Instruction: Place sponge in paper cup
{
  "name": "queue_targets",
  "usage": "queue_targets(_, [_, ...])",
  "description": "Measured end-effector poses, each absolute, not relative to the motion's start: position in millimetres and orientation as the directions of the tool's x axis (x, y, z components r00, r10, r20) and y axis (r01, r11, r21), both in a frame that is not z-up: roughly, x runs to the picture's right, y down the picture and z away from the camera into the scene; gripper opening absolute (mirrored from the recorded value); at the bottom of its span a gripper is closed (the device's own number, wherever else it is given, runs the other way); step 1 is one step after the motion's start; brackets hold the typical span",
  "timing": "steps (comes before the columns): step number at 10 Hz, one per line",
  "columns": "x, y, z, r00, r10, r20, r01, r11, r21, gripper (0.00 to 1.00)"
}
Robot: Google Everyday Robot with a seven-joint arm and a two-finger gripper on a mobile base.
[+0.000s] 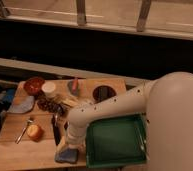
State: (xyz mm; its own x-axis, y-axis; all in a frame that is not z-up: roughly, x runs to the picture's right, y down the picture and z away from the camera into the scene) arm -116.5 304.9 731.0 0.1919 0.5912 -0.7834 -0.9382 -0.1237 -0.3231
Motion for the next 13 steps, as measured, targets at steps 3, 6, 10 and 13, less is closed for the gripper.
queue_targets(3, [-119, 312, 733, 0.191, 0.58, -0.792, -0.937, -0.133, -0.324, 0.77])
queue_targets(6, [-122, 316, 733, 0.198, 0.575, -0.794, -0.935, -0.131, -0.328, 0.46])
queue_targets(10, [-124, 317, 735, 0.192, 0.573, -0.797, -0.932, -0.147, -0.331, 0.06])
queue_targets(13, [-118, 302, 724, 0.191, 0.628, -0.754, -0.887, -0.218, -0.407, 0.0])
